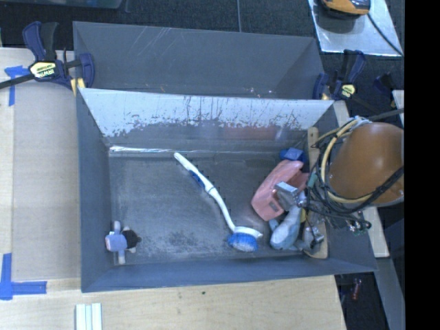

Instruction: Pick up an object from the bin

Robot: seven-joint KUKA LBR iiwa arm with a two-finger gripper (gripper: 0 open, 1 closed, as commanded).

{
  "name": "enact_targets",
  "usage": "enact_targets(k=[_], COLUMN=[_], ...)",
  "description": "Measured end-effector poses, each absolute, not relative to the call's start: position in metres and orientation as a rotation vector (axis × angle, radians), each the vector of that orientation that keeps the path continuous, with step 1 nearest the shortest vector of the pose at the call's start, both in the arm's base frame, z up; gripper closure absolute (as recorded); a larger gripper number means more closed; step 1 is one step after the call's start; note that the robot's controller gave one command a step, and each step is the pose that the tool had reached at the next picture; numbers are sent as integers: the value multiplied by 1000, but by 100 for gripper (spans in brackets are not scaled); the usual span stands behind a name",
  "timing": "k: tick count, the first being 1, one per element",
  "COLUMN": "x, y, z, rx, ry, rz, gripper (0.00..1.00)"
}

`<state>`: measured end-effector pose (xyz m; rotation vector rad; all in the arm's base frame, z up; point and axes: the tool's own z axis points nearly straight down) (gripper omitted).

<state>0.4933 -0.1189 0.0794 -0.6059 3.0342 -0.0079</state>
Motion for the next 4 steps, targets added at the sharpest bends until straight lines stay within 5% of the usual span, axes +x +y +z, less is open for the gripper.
enact_targets(k=[1, 3, 4], x=[509, 510, 508], y=[-95, -95, -94], z=[82, 87, 112], rx=[-640, -643, -645], ry=[2989, 2986, 2990], rz=[-34, -37, -33], gripper=[100, 100, 100])
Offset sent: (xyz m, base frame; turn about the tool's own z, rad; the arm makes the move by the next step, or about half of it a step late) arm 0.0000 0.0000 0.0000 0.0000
